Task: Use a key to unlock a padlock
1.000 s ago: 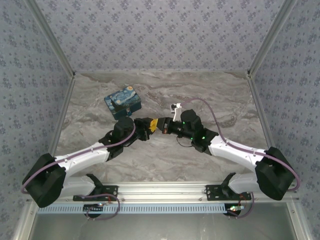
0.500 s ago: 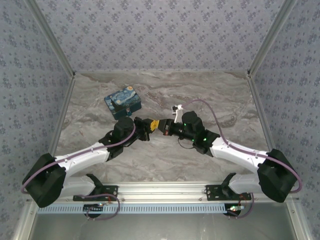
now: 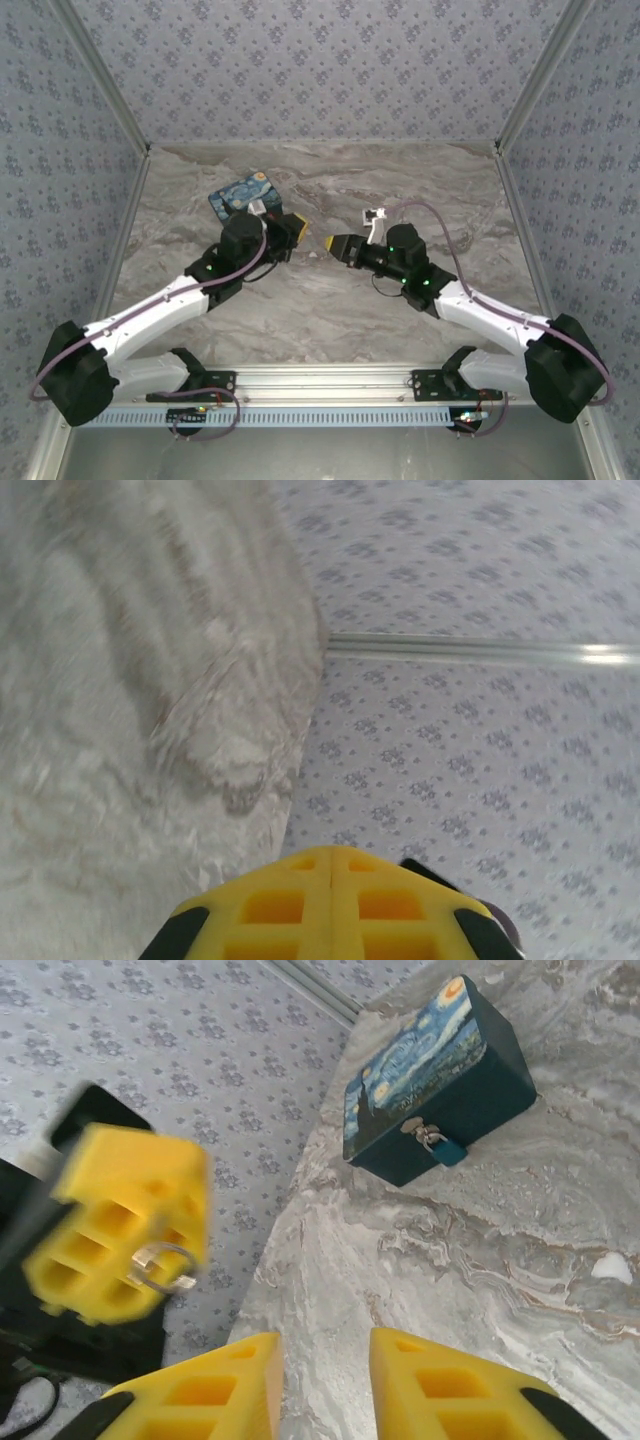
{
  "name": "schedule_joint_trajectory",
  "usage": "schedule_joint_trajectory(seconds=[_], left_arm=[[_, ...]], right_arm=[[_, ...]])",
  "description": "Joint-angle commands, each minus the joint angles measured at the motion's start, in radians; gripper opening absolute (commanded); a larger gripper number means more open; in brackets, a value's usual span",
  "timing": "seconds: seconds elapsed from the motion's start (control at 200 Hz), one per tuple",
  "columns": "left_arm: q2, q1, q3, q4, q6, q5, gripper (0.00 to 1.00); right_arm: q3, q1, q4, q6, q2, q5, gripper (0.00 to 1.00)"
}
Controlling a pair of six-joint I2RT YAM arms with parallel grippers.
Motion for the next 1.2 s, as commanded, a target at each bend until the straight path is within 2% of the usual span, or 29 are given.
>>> schedule_joint_trajectory(seconds=[0.0, 0.17, 0.3, 0.52, 0.859, 1.194], left_arm=[[-0.016, -0.012, 0.074, -0.023, 0.347, -0.028, 0.0], [-0.016, -0.056, 0.138, 0.003, 0.658, 0.006, 0.0], [-0.029, -0.066, 0.133, 0.105, 0.764, 0.074, 0.0], [-0.025, -0.07, 0.116, 0.246, 0.741, 0.137, 0.0], [-0.018, -0.07, 0.103, 0.264, 0.713, 0.131, 0.0], [-0.011, -0.071, 0.09, 0.281, 0.694, 0.132, 0.0]], right_arm=[[-0.018, -0.029, 0.124, 0.014, -0.037, -0.095, 0.35], [-0.041, -0.097, 0.33, 0.049, -0.052, -0.224, 0.49], [-0.036, -0.126, 0.487, 0.101, -0.031, -0.299, 0.54], [0.004, -0.115, 0.601, 0.145, 0.013, -0.334, 0.55], [0.037, -0.068, 0.595, 0.132, 0.036, -0.317, 0.52], [0.073, -0.066, 0.587, 0.135, 0.063, -0.292, 0.42]])
